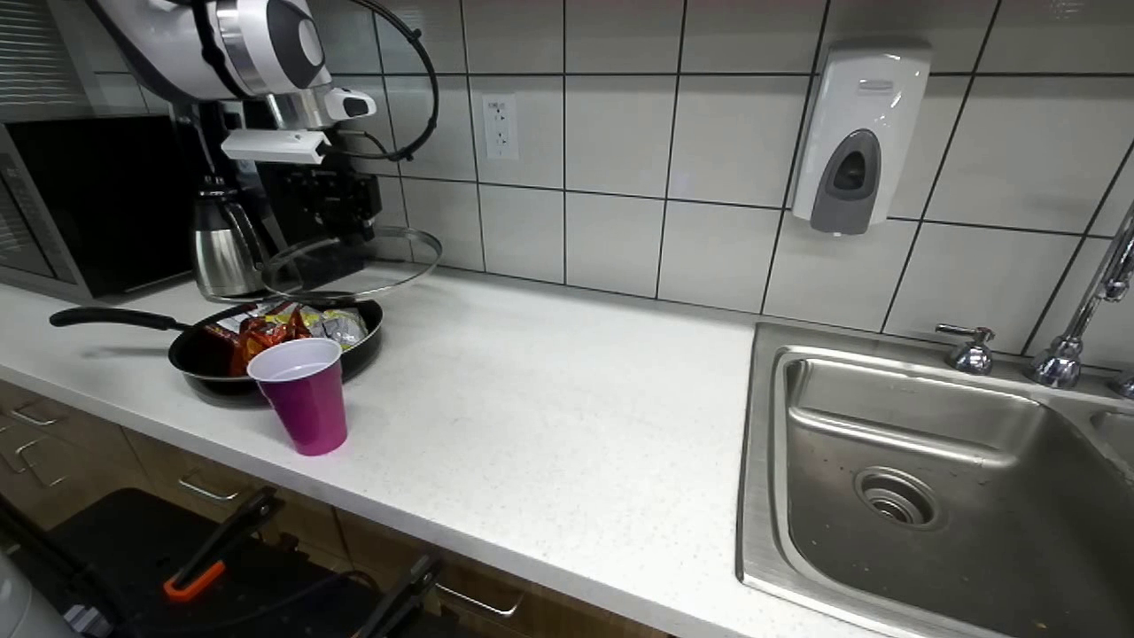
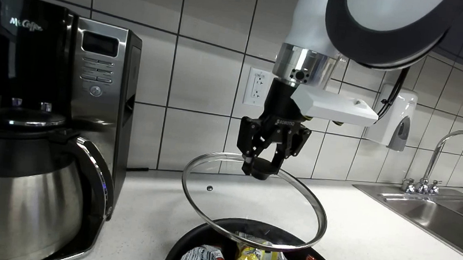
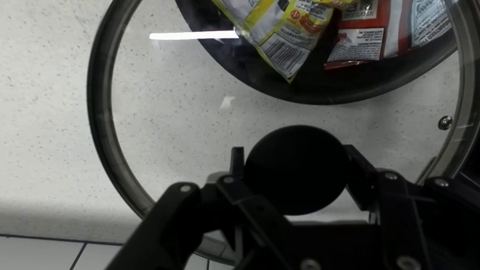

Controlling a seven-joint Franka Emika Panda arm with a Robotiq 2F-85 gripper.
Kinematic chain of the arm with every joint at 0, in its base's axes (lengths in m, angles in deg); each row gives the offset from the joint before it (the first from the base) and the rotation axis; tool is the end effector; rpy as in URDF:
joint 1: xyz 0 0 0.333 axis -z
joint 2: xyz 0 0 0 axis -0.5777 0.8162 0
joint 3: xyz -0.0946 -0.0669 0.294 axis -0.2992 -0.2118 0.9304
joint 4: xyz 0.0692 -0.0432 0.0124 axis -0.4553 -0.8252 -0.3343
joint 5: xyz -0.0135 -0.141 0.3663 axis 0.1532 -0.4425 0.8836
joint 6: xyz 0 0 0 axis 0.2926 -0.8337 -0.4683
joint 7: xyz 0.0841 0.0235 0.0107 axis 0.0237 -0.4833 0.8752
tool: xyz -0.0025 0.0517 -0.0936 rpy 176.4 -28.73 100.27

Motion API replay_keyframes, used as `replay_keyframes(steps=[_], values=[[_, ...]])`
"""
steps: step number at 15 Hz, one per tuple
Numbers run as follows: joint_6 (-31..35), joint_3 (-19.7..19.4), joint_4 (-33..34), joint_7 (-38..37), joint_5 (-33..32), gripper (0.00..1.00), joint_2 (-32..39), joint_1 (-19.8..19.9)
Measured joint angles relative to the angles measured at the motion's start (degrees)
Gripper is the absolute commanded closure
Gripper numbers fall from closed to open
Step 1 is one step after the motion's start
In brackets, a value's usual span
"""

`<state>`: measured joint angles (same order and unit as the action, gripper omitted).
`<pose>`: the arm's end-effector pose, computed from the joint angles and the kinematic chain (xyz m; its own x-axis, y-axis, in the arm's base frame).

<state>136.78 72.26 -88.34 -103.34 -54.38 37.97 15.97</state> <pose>0.5461 0.2635 0.3146 0.9608 0.1963 0.1957 0.1964 -0.9803 0.0192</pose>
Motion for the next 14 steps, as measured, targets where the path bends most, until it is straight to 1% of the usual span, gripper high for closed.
replay_keyframes(steps=[14], values=[[-4.1, 4.2, 0.0, 0.5, 0.3, 0.61, -1.8, -0.5]])
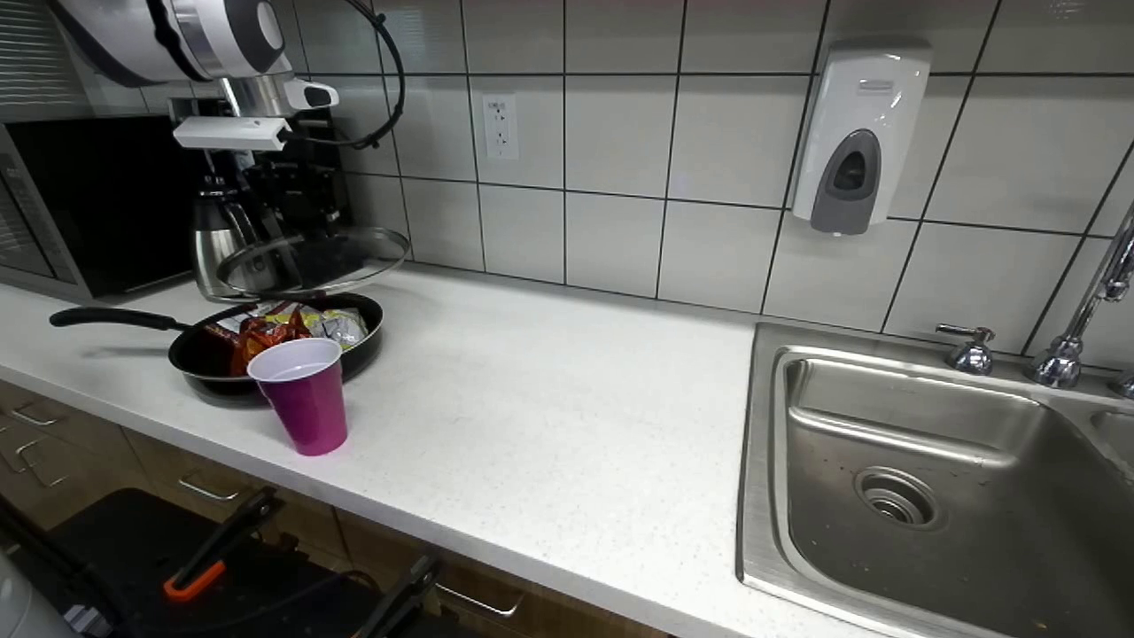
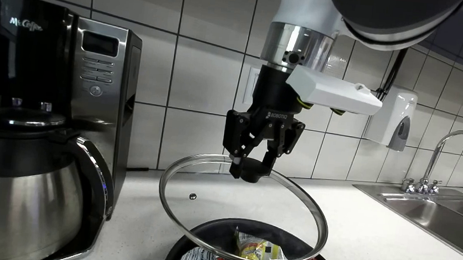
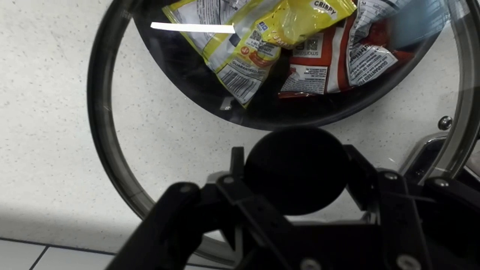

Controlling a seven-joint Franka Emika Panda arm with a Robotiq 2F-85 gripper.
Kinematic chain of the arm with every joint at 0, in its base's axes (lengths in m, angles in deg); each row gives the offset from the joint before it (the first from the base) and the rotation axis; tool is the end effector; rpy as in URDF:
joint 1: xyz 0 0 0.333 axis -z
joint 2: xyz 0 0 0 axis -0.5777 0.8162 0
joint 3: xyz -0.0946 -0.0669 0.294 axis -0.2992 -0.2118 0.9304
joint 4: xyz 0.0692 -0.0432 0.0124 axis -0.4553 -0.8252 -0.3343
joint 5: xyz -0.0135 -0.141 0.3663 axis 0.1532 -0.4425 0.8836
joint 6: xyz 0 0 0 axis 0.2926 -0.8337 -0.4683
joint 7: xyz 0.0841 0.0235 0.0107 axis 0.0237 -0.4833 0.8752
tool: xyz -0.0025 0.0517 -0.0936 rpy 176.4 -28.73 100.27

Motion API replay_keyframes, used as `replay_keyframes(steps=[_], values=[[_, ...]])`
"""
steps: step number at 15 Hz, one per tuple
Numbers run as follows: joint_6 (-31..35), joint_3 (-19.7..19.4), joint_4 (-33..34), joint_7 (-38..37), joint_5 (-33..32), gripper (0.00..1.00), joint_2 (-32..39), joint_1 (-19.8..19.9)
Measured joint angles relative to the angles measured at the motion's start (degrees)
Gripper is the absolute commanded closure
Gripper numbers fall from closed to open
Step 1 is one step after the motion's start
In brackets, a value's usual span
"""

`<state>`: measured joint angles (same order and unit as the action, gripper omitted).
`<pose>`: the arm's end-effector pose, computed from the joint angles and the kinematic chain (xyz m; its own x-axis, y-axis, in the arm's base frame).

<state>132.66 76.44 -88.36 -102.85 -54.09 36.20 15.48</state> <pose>0.5189 0.3016 0.3271 0.9493 0.2726 0.1565 0.2728 -0.9618 0.0201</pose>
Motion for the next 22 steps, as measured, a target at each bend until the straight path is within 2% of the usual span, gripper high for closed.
replay_keyframes(steps=[8, 22], values=[[-0.4, 1.4, -2.0, 1.1, 0.8, 0.61, -1.2, 0.0], [-0.3, 2.3, -8.4, 8.5, 6.9, 0.61, -3.1, 0.4]])
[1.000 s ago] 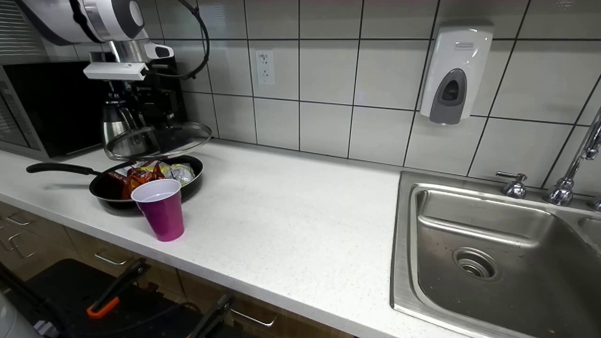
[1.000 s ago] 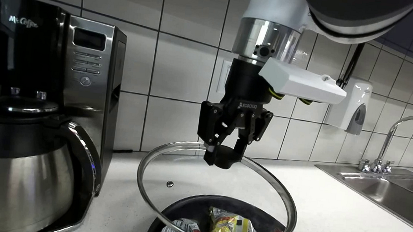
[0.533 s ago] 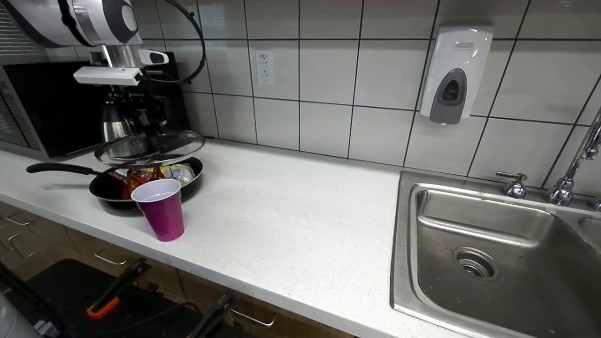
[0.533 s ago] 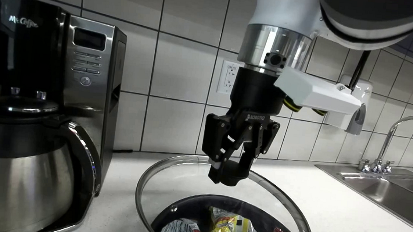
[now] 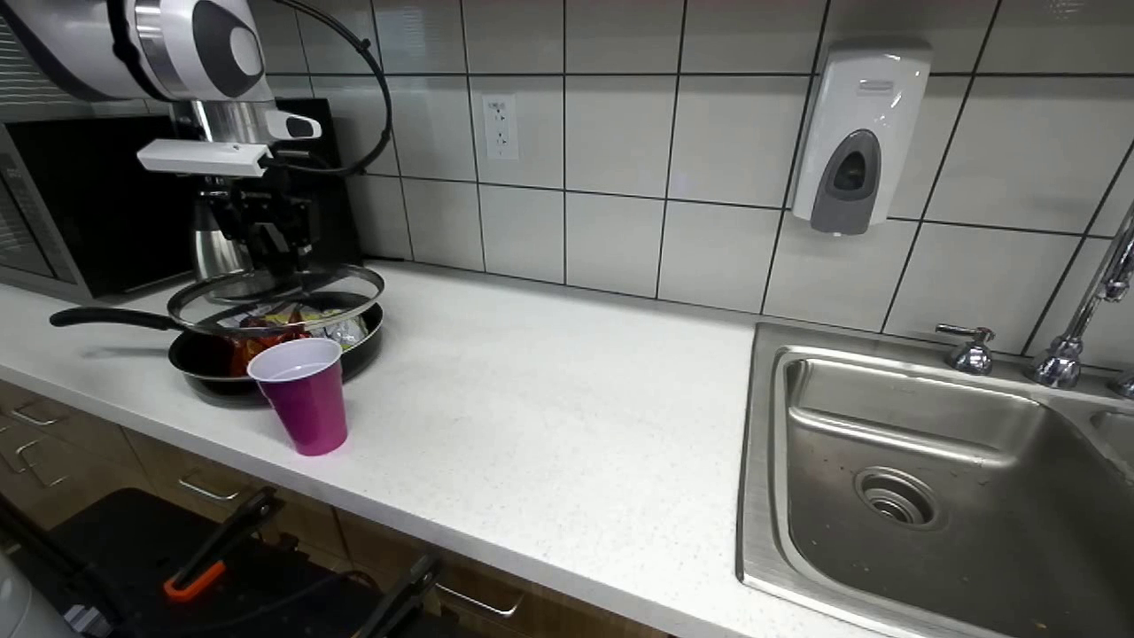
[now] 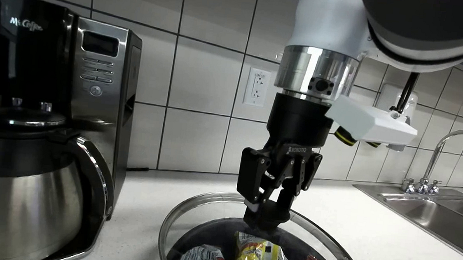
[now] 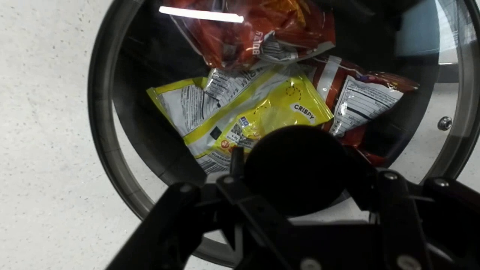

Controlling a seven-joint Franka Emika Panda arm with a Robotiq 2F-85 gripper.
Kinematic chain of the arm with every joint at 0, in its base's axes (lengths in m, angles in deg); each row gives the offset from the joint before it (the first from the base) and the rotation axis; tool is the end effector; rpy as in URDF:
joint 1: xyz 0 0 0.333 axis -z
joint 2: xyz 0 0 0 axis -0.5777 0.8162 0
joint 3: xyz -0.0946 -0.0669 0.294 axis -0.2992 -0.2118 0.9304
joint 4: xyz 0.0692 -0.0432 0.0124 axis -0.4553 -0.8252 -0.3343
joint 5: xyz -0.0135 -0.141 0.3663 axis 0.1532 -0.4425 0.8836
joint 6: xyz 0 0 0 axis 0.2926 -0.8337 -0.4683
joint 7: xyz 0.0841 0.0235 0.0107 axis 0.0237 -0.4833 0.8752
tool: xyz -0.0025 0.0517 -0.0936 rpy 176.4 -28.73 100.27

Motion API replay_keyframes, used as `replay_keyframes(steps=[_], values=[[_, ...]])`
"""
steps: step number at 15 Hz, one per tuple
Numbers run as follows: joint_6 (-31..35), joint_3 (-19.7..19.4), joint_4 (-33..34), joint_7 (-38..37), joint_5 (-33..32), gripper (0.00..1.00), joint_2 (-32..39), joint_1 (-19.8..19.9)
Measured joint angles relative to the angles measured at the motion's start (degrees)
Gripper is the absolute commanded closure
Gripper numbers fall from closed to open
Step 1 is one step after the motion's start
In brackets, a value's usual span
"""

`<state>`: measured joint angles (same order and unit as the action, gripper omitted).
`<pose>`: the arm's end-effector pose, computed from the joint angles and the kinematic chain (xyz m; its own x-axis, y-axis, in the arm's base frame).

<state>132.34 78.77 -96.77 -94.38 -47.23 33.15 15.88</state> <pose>0.4691 0.2969 0.2952 0.9290 0.3680 0.0398 0.3690 -0.9291 -0.0244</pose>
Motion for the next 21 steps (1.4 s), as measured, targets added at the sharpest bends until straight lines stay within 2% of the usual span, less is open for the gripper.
replay_keyframes(steps=[21], values=[[0.2, 0.4, -1.3, 2.3, -0.2, 0.61, 2.7, 0.0]])
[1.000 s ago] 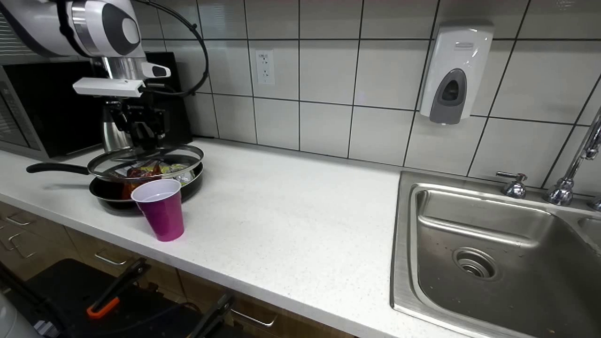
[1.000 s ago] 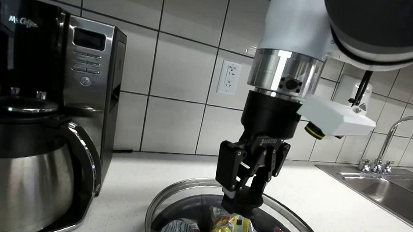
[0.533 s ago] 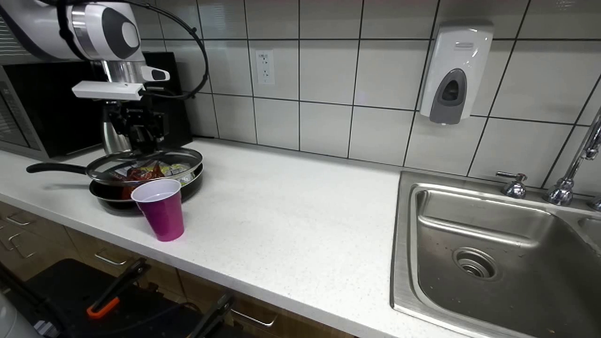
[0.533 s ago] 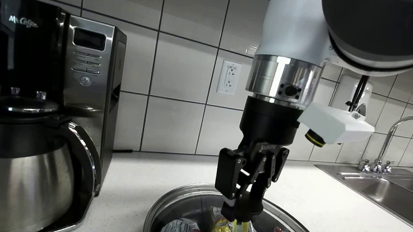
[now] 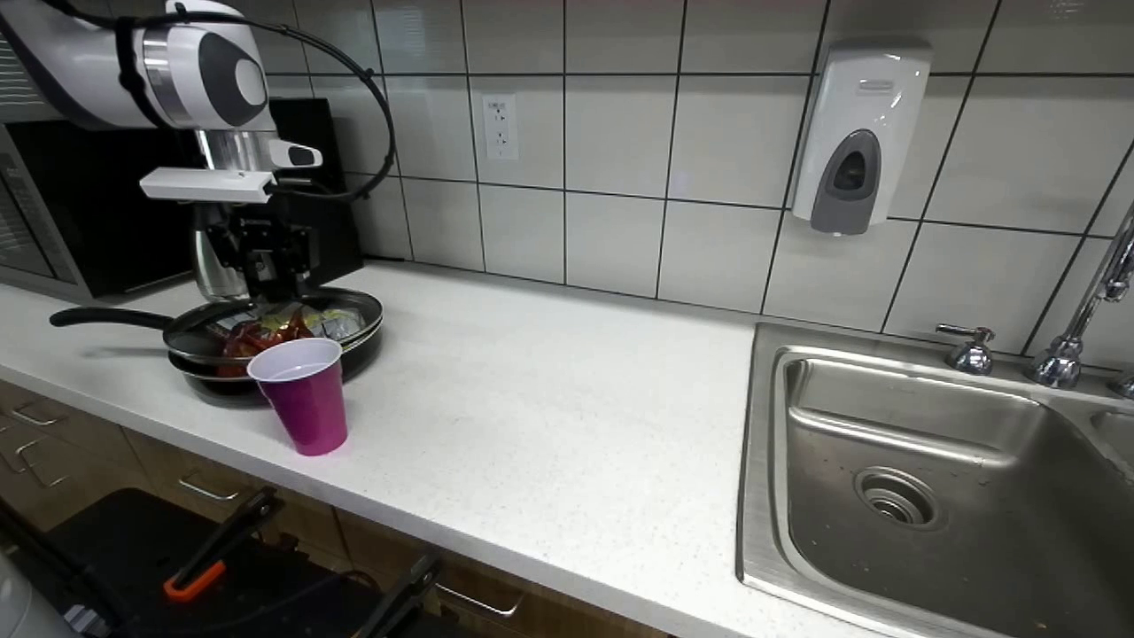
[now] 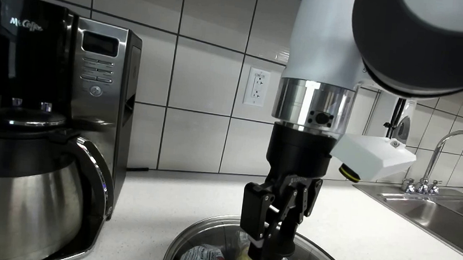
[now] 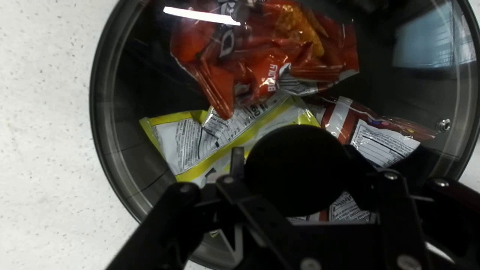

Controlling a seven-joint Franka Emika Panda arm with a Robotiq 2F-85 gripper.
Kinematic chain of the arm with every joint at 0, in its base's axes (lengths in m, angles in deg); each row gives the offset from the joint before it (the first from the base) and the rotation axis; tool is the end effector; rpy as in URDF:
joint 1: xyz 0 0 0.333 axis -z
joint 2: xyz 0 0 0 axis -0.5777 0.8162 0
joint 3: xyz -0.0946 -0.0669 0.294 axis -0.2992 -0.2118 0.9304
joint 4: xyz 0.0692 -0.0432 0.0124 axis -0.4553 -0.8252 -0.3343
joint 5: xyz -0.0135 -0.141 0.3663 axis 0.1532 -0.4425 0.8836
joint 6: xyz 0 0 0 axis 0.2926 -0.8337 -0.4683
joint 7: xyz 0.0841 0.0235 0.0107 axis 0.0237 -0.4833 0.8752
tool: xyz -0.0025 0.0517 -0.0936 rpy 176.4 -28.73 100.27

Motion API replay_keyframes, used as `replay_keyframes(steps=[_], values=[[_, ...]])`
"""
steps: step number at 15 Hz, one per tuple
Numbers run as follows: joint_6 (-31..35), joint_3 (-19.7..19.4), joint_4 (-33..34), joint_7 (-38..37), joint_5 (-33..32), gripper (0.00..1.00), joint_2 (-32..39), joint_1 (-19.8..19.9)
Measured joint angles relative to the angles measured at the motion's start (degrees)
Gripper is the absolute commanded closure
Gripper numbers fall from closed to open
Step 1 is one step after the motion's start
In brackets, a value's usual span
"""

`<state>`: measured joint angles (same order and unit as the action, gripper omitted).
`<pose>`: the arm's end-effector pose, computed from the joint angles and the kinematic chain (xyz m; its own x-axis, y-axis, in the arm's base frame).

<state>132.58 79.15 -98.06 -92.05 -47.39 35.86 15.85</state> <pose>0.4581 0.2958 0.2614 0.9095 0.4149 -0.0240 0.4144 -0.9098 -0.0240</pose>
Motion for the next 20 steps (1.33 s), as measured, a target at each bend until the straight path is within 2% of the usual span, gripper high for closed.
replay_keyframes(steps=[20], values=[[0.0, 0.0, 0.1, 0.0, -0.6, 0.61, 0.9, -0.5]])
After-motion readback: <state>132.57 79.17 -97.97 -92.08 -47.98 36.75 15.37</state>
